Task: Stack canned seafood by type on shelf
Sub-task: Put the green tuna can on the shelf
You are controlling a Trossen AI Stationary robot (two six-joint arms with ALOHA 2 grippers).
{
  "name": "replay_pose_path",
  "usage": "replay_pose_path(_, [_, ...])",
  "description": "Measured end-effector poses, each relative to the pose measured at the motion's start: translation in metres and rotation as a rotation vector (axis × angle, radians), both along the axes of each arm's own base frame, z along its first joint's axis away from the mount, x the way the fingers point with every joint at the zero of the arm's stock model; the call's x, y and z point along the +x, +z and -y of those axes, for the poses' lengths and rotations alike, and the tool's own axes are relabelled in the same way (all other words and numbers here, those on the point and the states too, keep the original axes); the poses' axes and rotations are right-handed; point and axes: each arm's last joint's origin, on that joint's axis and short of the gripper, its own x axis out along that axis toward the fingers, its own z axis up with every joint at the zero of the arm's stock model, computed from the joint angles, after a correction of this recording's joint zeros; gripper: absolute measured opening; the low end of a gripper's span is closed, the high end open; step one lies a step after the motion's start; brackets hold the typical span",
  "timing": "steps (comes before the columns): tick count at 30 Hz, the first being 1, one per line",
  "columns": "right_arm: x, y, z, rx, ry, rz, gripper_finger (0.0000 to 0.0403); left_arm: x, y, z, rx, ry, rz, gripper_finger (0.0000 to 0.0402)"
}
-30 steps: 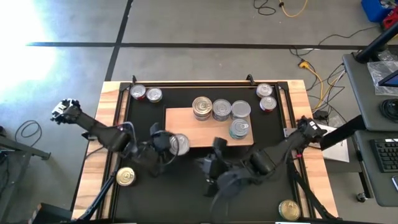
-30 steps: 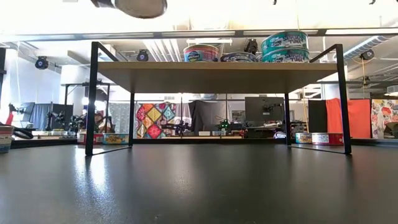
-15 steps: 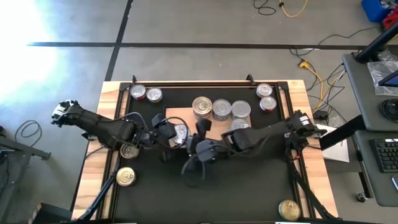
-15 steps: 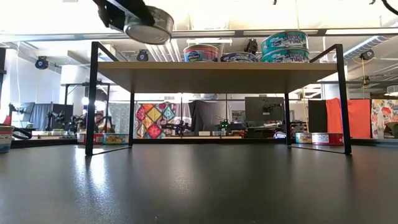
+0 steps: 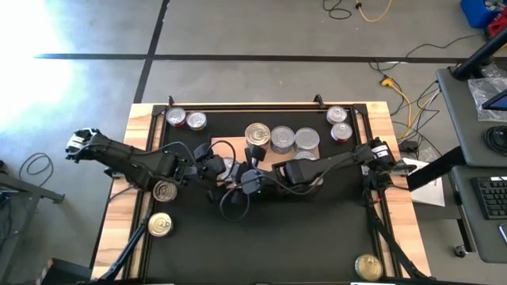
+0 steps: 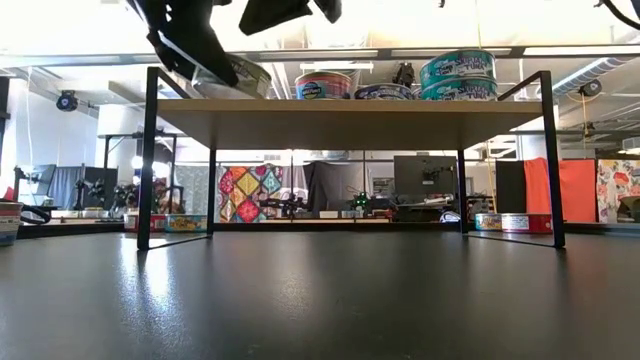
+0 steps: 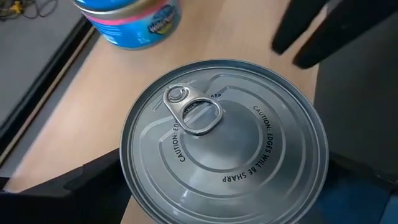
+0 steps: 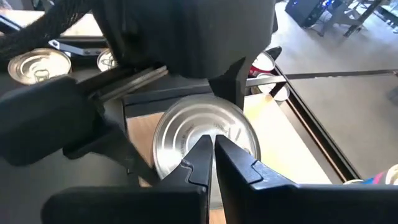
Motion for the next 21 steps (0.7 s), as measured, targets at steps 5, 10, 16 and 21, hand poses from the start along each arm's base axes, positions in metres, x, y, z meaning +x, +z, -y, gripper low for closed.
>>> replay_pose_path(5, [0.003,-0.008,-0.001,0.003,0.007,-0.006,0.0013,0.000,-0.002,0.000,-0.003,-0.010,-0.003,0.0398])
replay_pose_path(10, [0.004,-0.019,0.007,0.000,-0.010,-0.026,0.0013,0.006,-0.007,0.001,0.011,-0.041,-0.018,0.0399])
replay_pose_path(16, [0.012,-0.030,0.013,0.032,0.012,-0.038,0.0013,0.024,-0.023,0.006,0.057,-0.097,-0.049,0.0399])
replay_pose_path(21, [0.014,-0.042,0.012,0.055,0.042,-0.077,0.0013,0.025,-0.022,0.006,0.062,-0.089,-0.039,0.0400])
